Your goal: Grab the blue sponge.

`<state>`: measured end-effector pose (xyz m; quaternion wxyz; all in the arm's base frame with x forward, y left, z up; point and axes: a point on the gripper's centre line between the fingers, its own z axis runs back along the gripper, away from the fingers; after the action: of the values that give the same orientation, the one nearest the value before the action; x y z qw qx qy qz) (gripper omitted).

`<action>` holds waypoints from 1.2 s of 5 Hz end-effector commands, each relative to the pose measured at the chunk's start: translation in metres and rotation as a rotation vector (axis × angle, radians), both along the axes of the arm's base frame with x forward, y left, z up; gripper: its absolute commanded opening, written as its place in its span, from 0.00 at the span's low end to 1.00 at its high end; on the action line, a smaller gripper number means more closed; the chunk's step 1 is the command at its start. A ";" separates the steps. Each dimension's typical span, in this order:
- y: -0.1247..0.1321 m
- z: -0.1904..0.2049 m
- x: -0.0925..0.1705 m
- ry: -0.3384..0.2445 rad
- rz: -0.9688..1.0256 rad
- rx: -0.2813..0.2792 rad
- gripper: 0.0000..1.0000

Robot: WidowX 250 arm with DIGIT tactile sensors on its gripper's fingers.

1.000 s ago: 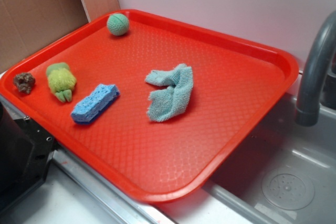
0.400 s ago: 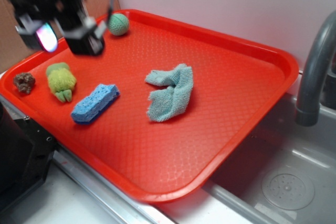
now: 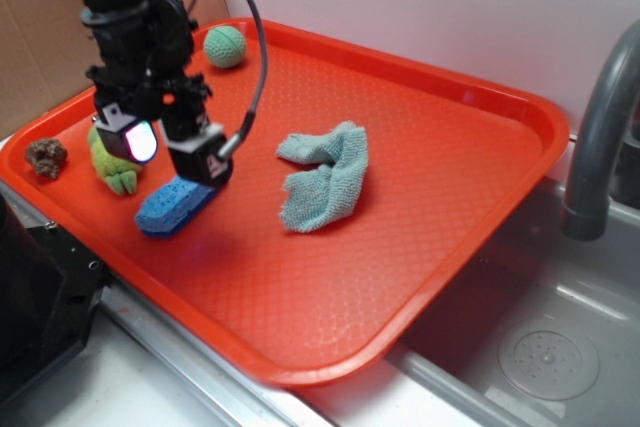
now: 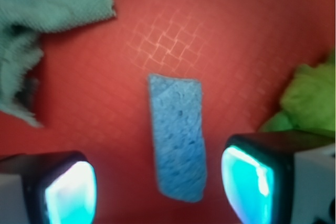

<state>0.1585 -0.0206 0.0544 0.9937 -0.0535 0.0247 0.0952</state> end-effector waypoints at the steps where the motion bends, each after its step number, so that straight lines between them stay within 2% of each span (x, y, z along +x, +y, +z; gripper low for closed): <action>1: 0.001 0.006 0.009 -0.040 0.000 -0.002 1.00; 2: 0.001 0.006 0.009 -0.040 0.000 -0.002 1.00; 3: -0.003 -0.022 0.016 0.038 0.039 -0.008 1.00; 4: -0.007 -0.023 0.016 0.037 0.048 0.002 0.00; 5: -0.009 -0.028 0.016 0.064 0.043 0.018 0.00; 6: -0.009 -0.008 0.012 0.025 -0.019 0.056 0.00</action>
<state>0.1619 -0.0294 0.0402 0.9943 -0.0195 0.0581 0.0876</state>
